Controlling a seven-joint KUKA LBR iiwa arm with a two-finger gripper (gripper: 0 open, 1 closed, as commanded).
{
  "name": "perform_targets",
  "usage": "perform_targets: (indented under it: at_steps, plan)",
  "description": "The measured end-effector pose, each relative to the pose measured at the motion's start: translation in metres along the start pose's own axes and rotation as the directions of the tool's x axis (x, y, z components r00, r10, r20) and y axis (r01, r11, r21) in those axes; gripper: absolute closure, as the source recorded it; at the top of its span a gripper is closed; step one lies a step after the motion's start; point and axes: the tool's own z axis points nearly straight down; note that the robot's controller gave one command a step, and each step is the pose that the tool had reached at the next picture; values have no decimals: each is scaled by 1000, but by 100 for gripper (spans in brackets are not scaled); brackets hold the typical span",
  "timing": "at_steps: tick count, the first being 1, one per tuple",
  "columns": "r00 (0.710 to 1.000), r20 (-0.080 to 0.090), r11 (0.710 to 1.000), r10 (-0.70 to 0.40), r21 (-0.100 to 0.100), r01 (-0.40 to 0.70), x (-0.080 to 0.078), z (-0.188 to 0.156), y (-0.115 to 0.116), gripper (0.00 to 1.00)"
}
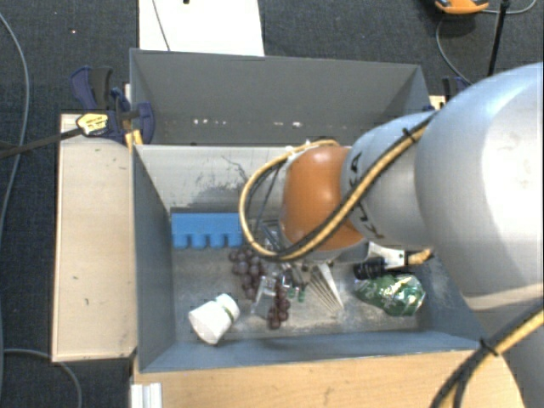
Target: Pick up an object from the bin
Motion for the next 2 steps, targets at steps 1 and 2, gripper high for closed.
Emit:
perform_targets:
  at_steps: [1, 2]
  plan:
    - [978, 3, 978, 207, -3, -207, -3, 10, 0, 100]
    - [973, 3, 973, 231, -3, -231, -2, 8, 0, 100]
